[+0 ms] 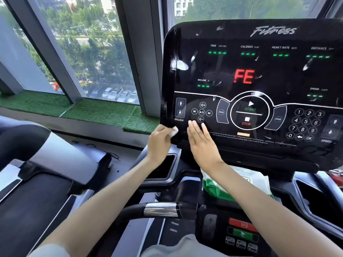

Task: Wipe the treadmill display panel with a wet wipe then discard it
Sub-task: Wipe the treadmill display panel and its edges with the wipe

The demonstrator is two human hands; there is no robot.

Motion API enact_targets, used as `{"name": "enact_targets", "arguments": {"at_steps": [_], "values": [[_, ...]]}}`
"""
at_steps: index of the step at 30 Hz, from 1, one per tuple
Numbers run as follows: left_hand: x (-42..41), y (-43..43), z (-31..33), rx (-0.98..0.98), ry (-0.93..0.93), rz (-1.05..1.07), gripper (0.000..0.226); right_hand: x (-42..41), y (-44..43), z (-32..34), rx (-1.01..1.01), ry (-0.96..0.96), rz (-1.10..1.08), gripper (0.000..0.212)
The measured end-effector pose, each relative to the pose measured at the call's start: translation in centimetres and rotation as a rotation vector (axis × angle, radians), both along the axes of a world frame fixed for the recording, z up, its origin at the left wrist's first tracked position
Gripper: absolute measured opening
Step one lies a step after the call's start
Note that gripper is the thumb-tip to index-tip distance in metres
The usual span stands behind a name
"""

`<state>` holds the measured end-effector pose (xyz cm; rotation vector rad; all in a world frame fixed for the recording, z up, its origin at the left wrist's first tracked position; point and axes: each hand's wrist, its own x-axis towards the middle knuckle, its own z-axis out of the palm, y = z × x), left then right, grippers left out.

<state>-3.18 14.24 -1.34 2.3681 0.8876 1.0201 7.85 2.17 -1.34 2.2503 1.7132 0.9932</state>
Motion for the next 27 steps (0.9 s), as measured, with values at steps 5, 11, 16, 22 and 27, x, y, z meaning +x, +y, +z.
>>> {"name": "enact_targets", "arguments": {"at_steps": [5, 11, 16, 22, 27], "values": [[0.5, -0.2, 0.2, -0.006, -0.076, 0.145, 0.028, -0.2, -0.1, 0.3, -0.029, 0.015, -0.016, 0.056], [2.5, -0.5, 1.6, -0.121, -0.206, 0.235, 0.023, 0.6, 1.0, 3.5, -0.079, -0.074, 0.07, 0.059], [6.7, 2.6, 9.9, -0.152, -0.357, 0.311, 0.023, 2.6, 2.4, 9.0, -0.006, -0.021, 0.035, 0.062], [10.0, 5.6, 17.7, -0.241, -0.482, 0.315, 0.021, 5.7, 2.1, 13.6, 0.079, 0.177, -0.003, 0.073], [12.6, 5.8, 22.8, -0.209, -0.513, 0.378, 0.025, 8.6, 2.1, 17.4, 0.224, 0.24, -0.028, 0.074]]}}
